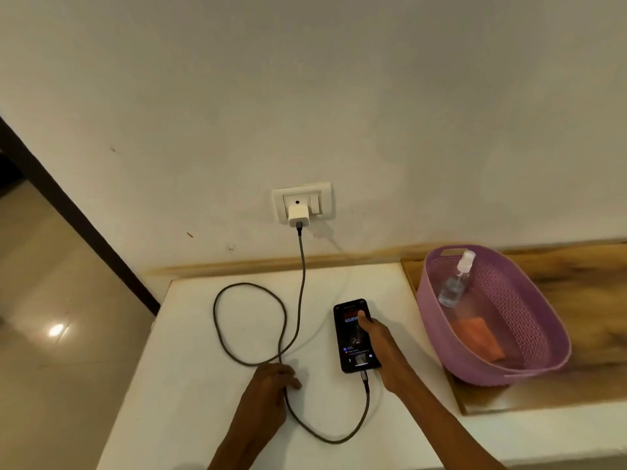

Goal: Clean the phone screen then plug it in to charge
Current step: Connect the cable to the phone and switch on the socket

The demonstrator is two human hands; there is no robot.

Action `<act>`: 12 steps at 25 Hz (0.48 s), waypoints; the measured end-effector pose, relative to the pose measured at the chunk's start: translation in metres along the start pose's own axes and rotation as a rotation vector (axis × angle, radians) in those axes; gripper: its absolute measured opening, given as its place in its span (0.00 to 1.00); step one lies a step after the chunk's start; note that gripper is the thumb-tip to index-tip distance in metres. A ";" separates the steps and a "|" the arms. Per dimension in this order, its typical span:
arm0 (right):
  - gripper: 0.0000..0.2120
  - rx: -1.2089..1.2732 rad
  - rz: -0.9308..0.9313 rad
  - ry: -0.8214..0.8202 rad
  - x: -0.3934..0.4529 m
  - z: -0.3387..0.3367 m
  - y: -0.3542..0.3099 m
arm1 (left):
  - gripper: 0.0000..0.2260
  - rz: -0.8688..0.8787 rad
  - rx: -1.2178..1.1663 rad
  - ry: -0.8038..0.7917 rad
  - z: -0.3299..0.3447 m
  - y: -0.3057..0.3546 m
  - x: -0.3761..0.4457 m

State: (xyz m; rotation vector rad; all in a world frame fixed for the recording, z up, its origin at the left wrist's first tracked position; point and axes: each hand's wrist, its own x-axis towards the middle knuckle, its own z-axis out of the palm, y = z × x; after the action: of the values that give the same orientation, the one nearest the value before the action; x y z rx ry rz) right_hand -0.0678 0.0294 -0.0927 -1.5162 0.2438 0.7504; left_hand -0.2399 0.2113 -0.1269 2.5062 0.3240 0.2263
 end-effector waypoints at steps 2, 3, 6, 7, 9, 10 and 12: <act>0.15 -0.061 0.007 0.032 0.000 0.004 0.006 | 0.19 -0.008 0.018 -0.011 -0.001 0.001 0.000; 0.16 -0.090 0.008 0.048 -0.001 0.004 0.010 | 0.19 -0.014 0.021 -0.016 0.000 0.001 0.001; 0.21 -0.229 -0.056 0.113 -0.004 0.006 0.019 | 0.17 -0.029 0.027 0.015 -0.002 0.005 0.002; 0.24 -0.353 -0.111 0.154 -0.005 0.007 0.021 | 0.17 -0.037 0.029 0.021 -0.002 0.006 0.002; 0.31 -0.618 -0.216 0.263 -0.010 0.015 0.024 | 0.16 -0.060 0.029 0.050 -0.003 0.006 0.001; 0.36 -0.701 -0.253 0.313 -0.014 0.020 0.028 | 0.16 -0.072 0.025 0.064 -0.004 0.006 0.001; 0.43 -0.861 -0.295 0.401 -0.018 0.030 0.036 | 0.15 -0.087 0.014 0.089 -0.007 0.009 0.001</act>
State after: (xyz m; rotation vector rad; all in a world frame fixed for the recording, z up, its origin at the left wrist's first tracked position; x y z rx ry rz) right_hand -0.1113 0.0482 -0.1087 -2.4578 -0.0282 0.2987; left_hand -0.2391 0.2081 -0.1160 2.4934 0.4717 0.3025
